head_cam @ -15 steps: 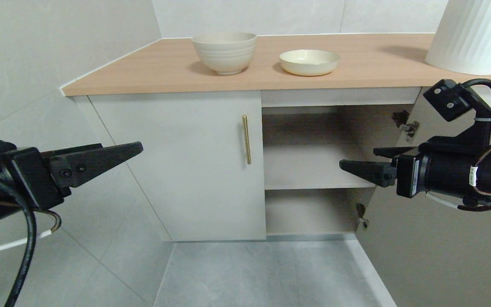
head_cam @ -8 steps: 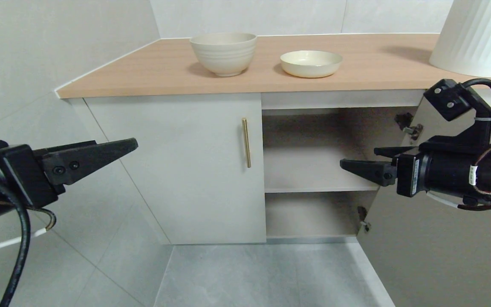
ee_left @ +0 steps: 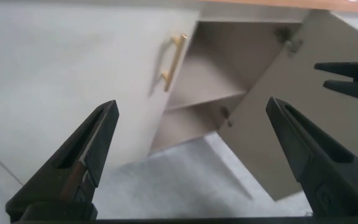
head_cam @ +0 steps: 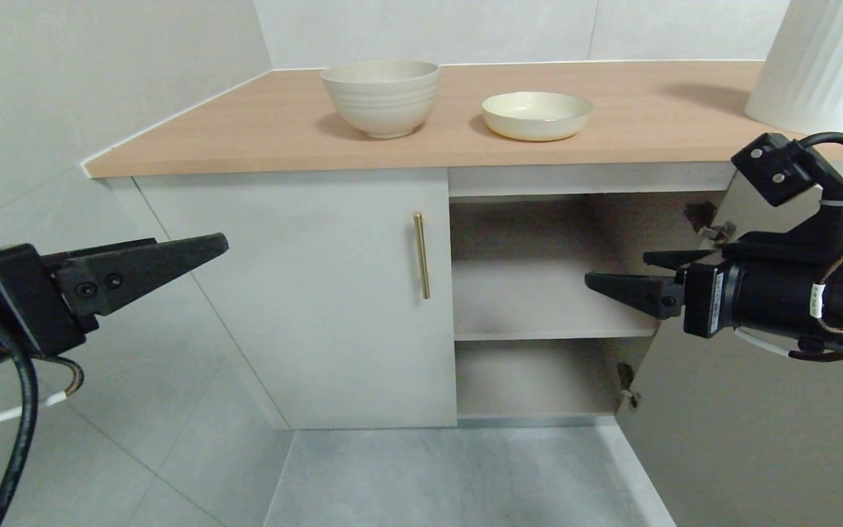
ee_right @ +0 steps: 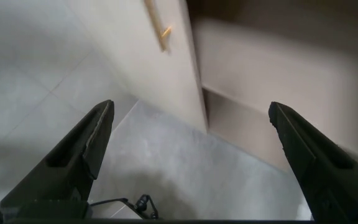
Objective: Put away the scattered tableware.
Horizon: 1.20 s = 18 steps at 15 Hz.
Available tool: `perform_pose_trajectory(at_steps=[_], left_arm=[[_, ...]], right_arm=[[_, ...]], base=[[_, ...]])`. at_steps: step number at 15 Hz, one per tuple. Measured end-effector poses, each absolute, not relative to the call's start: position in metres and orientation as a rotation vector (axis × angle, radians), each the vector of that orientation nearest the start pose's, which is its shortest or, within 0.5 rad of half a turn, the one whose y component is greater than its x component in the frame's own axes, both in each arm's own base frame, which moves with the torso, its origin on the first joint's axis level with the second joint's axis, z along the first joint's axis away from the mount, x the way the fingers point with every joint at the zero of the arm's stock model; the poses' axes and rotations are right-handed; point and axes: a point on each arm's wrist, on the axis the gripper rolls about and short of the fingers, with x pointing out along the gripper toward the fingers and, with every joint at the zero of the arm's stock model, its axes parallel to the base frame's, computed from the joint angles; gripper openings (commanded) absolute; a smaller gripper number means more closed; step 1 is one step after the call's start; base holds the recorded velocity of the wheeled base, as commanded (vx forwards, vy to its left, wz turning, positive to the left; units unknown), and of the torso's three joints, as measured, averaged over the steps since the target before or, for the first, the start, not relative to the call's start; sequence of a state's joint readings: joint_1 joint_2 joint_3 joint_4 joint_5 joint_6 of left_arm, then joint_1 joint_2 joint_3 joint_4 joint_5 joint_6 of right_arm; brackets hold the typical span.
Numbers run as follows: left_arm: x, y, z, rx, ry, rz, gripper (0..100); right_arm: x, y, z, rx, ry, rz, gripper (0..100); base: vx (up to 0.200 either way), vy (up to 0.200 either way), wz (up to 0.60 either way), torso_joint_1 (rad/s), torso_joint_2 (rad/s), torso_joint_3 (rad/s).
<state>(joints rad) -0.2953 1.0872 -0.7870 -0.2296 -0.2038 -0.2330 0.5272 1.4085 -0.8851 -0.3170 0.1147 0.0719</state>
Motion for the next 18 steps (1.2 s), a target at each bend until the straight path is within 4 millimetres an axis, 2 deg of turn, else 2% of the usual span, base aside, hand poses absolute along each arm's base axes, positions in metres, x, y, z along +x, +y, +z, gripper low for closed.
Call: perform_pose_trajectory(at_steps=[2, 10, 14, 18], left_arm=[[0.144, -0.049, 0.279, -0.226, 0.131, -0.487, 100], [0.137, -0.047, 0.281, -0.227, 0.114, -0.516, 100], [0.135, -0.047, 0.282, -0.227, 0.110, -0.519, 100], [0.136, -0.047, 0.281, -0.227, 0.114, -0.517, 100]], right_arm=[[0.207, 0.123, 0.253, 0.026, 0.228, 0.632, 100], [0.200, 0.120, 0.252, 0.030, 0.219, 0.650, 100], [0.197, 0.118, 0.253, 0.042, 0.141, 0.654, 100], [0.198, 0.117, 0.249, 0.035, 0.138, 0.650, 100]], base=[[0.200, 0.000, 0.00, 0.005, 0.00, 0.000], [0.000, 0.000, 0.00, 0.000, 0.00, 0.000], [0.000, 0.000, 0.00, 0.000, 0.00, 0.000], [0.000, 0.000, 0.00, 0.000, 0.00, 0.000]])
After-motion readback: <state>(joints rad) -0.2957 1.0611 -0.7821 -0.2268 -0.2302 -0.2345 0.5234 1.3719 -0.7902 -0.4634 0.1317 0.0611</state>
